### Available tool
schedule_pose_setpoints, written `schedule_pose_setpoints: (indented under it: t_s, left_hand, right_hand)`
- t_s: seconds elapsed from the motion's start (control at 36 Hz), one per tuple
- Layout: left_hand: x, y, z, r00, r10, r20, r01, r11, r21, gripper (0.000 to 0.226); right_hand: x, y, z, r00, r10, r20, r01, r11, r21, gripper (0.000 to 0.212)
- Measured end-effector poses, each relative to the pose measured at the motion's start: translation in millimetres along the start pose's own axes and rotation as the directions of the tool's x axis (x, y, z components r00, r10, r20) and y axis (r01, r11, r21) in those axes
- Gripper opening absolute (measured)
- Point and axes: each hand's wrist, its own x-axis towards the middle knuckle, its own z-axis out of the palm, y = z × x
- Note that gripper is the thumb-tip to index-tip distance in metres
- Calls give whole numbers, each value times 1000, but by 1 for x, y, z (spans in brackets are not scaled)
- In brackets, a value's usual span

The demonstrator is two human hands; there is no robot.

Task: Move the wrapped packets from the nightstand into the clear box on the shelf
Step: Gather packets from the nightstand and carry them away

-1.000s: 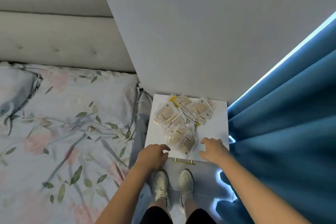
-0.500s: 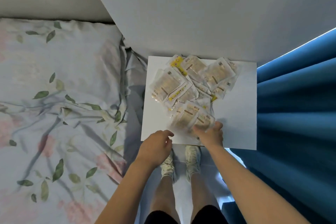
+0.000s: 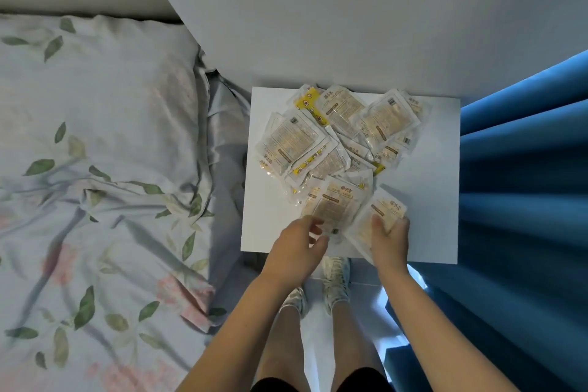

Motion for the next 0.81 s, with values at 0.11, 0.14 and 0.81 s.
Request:
schedule_pose_setpoints:
  t_s: [0.11,0.14,0.81]
  left_hand:
    - [5,9,-2,993,-78,89,96,972,-216,47]
    - [6,9,-2,984,-73,165,121,946,-300,40]
    - [10,-54,-28,951,-85,-297,-57,896,-440,40]
  right_hand:
    - [-30,-10,-6,948,26,318,-103,968,230,21]
    - [-39,-11,-7,913,11,407,-120,962,245,21]
    - [-15,-14,61,983,-137,-118,128,988,-86,73]
